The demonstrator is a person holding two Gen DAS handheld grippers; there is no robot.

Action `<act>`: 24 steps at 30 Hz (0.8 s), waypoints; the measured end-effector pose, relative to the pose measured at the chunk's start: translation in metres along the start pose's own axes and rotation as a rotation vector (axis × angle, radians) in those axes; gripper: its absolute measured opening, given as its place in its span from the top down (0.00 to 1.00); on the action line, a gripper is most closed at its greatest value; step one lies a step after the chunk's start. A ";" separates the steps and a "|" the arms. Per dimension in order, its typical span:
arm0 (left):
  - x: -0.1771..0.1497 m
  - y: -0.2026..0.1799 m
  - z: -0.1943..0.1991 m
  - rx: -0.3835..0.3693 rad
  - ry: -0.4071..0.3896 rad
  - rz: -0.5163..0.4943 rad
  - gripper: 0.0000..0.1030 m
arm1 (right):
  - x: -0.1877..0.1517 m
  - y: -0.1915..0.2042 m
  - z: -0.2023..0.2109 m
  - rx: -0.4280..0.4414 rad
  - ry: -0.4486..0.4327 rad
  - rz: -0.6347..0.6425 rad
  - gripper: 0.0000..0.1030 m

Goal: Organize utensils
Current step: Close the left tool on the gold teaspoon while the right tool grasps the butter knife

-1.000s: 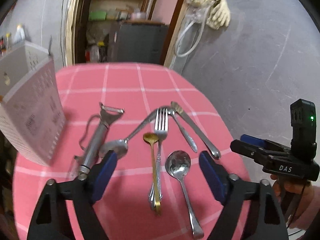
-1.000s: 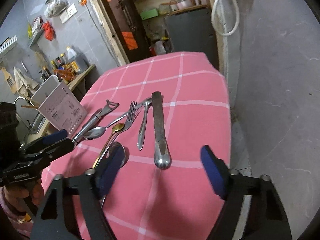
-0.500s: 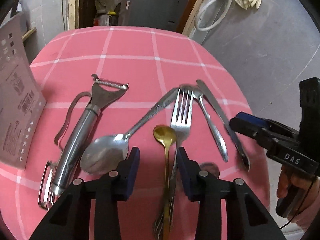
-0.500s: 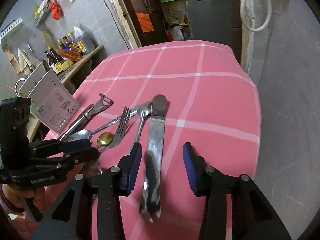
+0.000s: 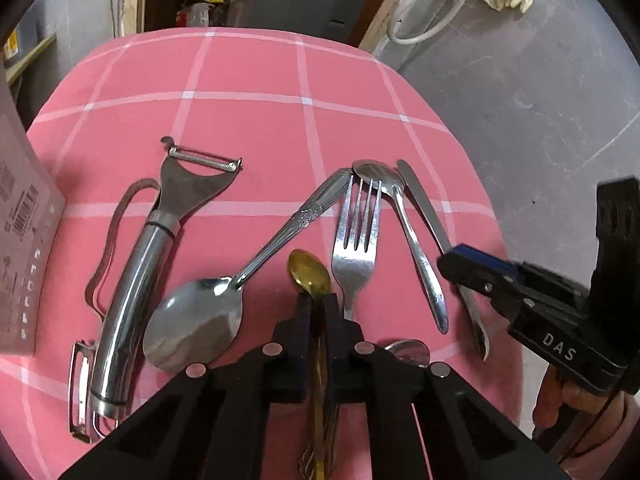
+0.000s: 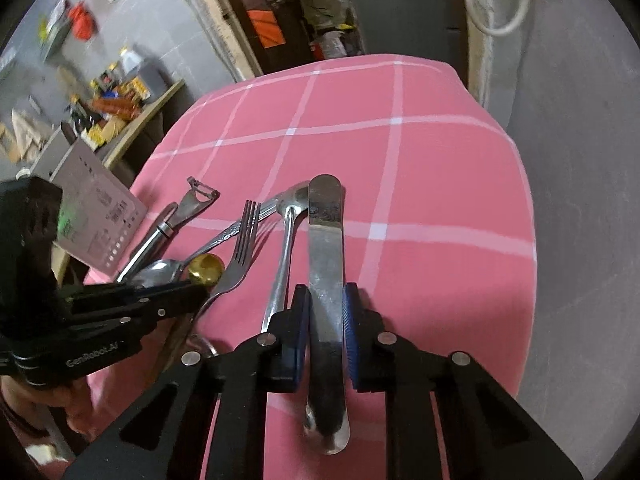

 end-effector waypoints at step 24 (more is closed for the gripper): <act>-0.018 0.003 0.008 -0.088 0.031 0.088 0.97 | -0.002 0.004 -0.013 -0.026 0.110 0.009 0.68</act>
Point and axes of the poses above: each gripper's, at about its wrist camera, not at the fingertips, and z roughly against the way its jaws point, y to its left, x to its top, the point moved 6 cm from there along -z, roughly the way its jaws point, and after that the axes turned 4 degrees about -x, right-handed, at the moved point
